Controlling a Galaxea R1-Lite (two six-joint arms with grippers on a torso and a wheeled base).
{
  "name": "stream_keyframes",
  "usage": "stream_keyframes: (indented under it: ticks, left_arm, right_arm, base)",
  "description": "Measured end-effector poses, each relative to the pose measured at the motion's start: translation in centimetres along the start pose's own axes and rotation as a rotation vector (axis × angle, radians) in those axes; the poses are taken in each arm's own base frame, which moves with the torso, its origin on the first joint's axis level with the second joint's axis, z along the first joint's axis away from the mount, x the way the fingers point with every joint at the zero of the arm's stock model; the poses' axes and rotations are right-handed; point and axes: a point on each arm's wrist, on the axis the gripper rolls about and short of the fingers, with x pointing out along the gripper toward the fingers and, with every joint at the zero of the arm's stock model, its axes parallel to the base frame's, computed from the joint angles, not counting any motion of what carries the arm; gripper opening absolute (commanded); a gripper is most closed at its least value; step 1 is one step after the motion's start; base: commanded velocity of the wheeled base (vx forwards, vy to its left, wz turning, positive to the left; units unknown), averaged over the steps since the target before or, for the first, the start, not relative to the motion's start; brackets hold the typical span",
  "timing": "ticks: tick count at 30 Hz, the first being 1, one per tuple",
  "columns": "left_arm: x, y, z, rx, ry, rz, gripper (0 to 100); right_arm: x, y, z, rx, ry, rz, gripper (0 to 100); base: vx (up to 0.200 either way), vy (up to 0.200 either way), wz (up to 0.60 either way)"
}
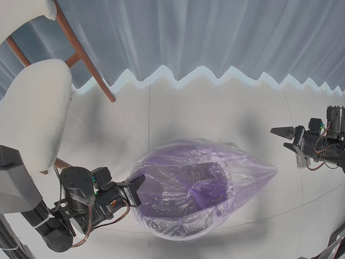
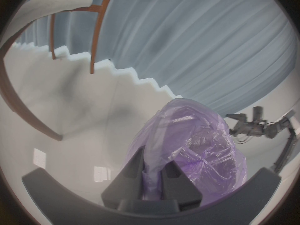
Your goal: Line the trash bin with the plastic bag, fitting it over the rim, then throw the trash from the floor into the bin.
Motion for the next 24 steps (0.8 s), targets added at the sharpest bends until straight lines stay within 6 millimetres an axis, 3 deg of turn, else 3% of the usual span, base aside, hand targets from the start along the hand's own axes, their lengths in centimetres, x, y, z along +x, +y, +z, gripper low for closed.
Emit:
stream_keyframes:
  ticks: [6, 11, 16, 20, 24]
  left_arm:
    - [-1.1, 1.1, 2.2, -0.03, 0.049, -0.229, 0]
    - [-2.0, 2.6, 3.9, -0.015, 0.085, -0.427, 0]
    - [-2.6, 4.0, 4.6, 0.111, 0.092, -0.568, 0]
    - [-2.3, 4.9, 4.2, 0.26, 0.074, -0.583, 0]
    - [-1.7, 5.5, 3.5, 0.283, 0.094, -0.581, 0]
  right_arm:
    - [-2.1, -2.7, 0.2, 0.068, 0.009, 0.014, 100]
    - [-3.4, -3.2, -0.3, 0.088, 0.025, 0.056, 100]
    - [-4.6, -2.8, -0.7, 0.089, 0.045, 0.13, 100]
    - [-5.8, -1.7, -1.5, 0.148, 0.104, 0.203, 100]
    - [-6.7, 0.0, -3.2, 0.229, 0.202, 0.266, 100]
  base:
    - [0.0, 0.0, 0.0]
    - [0.0, 0.0, 0.0]
    - [0.0, 0.0, 0.0]
    - [0.0, 0.0, 0.0]
    - [0.0, 0.0, 0.0]
